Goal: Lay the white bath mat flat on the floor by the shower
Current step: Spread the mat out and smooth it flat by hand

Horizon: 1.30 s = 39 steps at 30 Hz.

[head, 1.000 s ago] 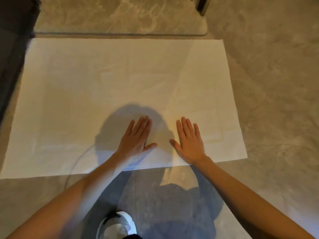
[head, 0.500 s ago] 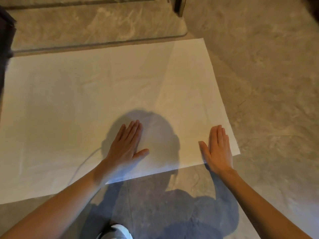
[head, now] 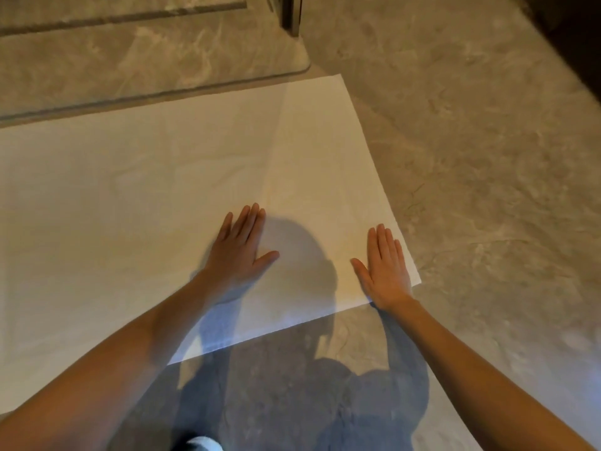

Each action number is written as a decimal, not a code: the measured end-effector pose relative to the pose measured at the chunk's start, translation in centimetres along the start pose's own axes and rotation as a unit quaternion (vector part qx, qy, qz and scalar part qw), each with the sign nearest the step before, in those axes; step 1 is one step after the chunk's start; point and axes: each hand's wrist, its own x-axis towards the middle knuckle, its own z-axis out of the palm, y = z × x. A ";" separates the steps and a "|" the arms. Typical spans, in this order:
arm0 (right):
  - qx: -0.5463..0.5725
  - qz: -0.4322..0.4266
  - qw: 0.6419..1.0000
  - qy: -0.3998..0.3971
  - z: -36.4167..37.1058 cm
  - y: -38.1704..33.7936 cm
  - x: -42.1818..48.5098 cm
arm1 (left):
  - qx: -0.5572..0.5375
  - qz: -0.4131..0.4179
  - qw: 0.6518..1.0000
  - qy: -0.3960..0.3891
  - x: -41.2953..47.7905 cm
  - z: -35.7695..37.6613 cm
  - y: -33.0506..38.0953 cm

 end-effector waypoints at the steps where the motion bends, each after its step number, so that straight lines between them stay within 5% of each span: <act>1: 0.003 0.001 1.000 -0.004 -0.2 0.5 -0.4 | 0.001 -0.002 1.000 -0.008 0.0 -0.1 0.1; 5: 0.027 0.004 1.000 -0.003 -1.7 1.3 -1.0 | 0.013 0.006 0.999 -0.051 -0.1 -2.4 0.2; 17: 0.003 -0.152 0.988 0.034 -13.2 -4.6 2.4 | 0.090 -0.013 0.996 0.021 -0.6 -16.3 -2.8; 34: 0.009 -0.220 0.975 0.030 -3.6 -11.2 14.3 | 0.000 -0.036 0.999 0.020 10.8 -3.6 -3.5; 39: 0.004 -0.153 0.988 0.033 -3.2 -6.7 15.0 | -0.006 -0.020 1.000 0.021 11.5 -2.9 -3.9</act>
